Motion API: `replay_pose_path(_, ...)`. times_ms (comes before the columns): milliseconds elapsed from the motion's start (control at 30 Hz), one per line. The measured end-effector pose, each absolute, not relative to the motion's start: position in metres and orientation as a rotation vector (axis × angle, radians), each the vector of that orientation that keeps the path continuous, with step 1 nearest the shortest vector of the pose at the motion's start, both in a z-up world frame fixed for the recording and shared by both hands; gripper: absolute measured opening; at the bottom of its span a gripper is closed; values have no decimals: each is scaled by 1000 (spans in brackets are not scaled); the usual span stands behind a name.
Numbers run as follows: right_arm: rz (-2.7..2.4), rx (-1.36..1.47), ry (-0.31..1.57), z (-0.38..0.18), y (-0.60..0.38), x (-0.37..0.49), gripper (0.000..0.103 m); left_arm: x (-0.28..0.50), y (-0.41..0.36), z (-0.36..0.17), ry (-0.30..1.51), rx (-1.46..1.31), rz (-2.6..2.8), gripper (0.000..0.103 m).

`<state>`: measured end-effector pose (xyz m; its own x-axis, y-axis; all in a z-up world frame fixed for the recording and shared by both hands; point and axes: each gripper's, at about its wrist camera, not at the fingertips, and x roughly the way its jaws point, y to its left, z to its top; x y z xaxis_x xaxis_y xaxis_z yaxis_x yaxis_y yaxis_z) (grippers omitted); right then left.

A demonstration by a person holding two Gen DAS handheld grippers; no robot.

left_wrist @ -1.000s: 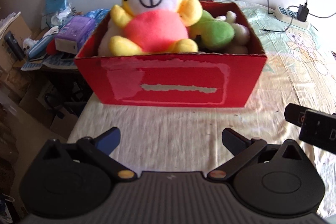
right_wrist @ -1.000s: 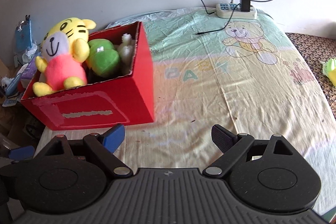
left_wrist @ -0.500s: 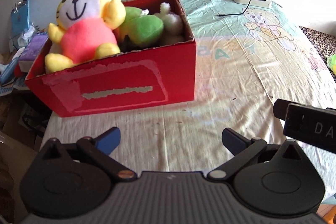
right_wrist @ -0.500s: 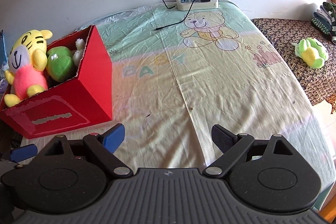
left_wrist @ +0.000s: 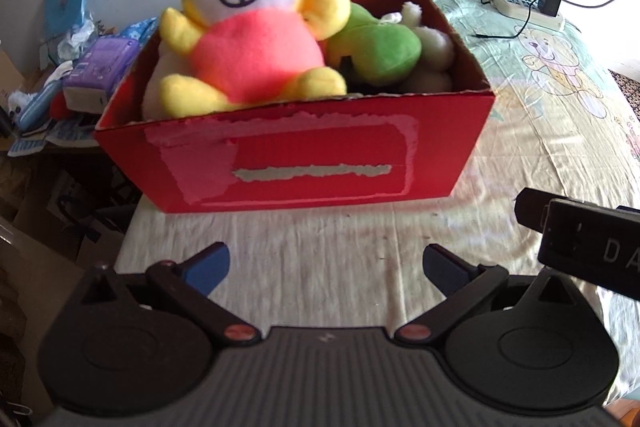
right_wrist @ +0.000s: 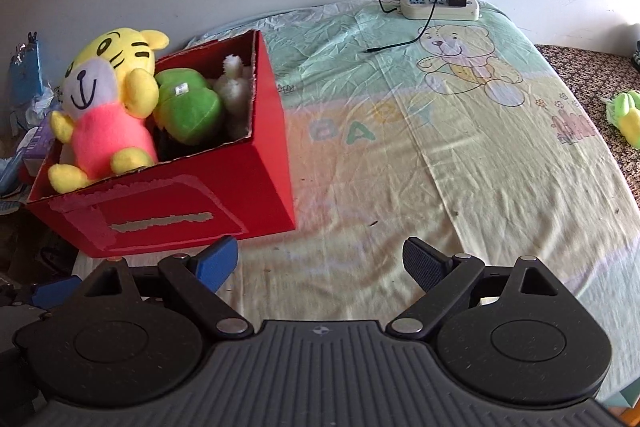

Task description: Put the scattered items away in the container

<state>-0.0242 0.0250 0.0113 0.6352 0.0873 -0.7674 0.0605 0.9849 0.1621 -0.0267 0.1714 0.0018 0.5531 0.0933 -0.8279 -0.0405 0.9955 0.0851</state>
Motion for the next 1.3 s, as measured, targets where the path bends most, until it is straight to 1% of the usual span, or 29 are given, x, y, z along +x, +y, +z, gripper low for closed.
replay_pose_path(833,3,165,893,9,118,-11,92,-9,262,-7,1002,50,60,103)
replay_pose_path(1300,-16,153,878,10,138,-11,92,-7,278,-5,982,60,35,103)
